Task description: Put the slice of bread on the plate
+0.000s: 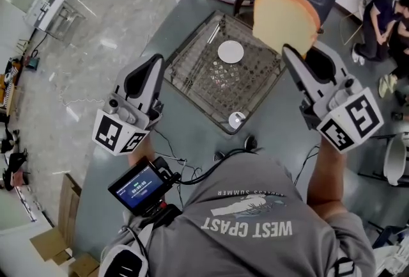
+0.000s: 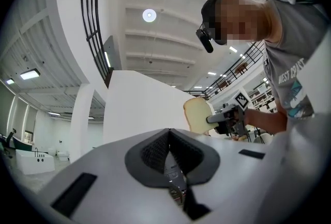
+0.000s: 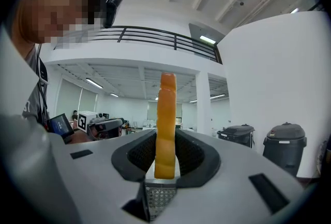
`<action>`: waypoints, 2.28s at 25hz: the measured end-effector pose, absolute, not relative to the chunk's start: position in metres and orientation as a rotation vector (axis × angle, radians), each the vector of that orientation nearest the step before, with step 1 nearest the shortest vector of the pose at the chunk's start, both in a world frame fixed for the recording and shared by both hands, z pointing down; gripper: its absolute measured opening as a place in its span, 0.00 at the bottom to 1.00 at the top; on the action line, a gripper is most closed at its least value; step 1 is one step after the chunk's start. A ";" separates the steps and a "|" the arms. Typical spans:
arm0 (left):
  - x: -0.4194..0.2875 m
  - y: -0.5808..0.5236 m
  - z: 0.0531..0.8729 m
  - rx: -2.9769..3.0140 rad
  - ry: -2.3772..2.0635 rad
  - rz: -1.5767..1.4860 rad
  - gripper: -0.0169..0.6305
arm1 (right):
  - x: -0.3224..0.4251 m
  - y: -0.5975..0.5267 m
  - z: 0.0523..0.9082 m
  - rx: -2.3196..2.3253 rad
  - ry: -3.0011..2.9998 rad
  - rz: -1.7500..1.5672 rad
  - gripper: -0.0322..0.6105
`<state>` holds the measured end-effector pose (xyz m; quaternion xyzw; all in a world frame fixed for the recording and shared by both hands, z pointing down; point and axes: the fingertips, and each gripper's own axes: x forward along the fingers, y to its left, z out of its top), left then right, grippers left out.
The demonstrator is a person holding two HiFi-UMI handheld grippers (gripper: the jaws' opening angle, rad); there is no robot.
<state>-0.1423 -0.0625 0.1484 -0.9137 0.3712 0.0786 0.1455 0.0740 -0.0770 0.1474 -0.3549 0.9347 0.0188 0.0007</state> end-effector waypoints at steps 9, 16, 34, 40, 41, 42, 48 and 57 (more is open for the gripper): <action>-0.106 -0.093 0.152 -2.604 1.151 0.183 0.04 | 0.100 -0.122 0.150 -0.989 2.963 0.040 0.18; -0.093 -0.104 0.161 -2.591 1.210 0.154 0.04 | 0.110 -0.146 0.160 -0.923 2.981 0.012 0.18; -0.156 -0.165 0.151 -2.648 1.072 0.223 0.04 | 0.044 -0.180 0.161 -1.071 2.964 -0.020 0.18; -0.210 -0.209 0.170 -2.702 1.010 0.277 0.04 | -0.011 -0.214 0.179 -1.170 2.968 -0.033 0.18; -0.214 -0.218 0.175 -2.715 0.997 0.286 0.04 | -0.015 -0.219 0.183 -1.189 2.969 -0.037 0.18; -0.216 -0.223 0.180 -2.727 0.985 0.293 0.04 | -0.018 -0.222 0.186 -1.206 2.970 -0.040 0.18; -0.206 -0.221 0.187 -2.772 0.941 0.324 0.04 | -0.009 -0.211 0.192 -1.273 2.969 -0.071 0.18; -0.194 -0.225 0.183 -2.783 0.932 0.302 0.04 | 0.001 -0.227 0.196 -1.280 2.957 -0.088 0.18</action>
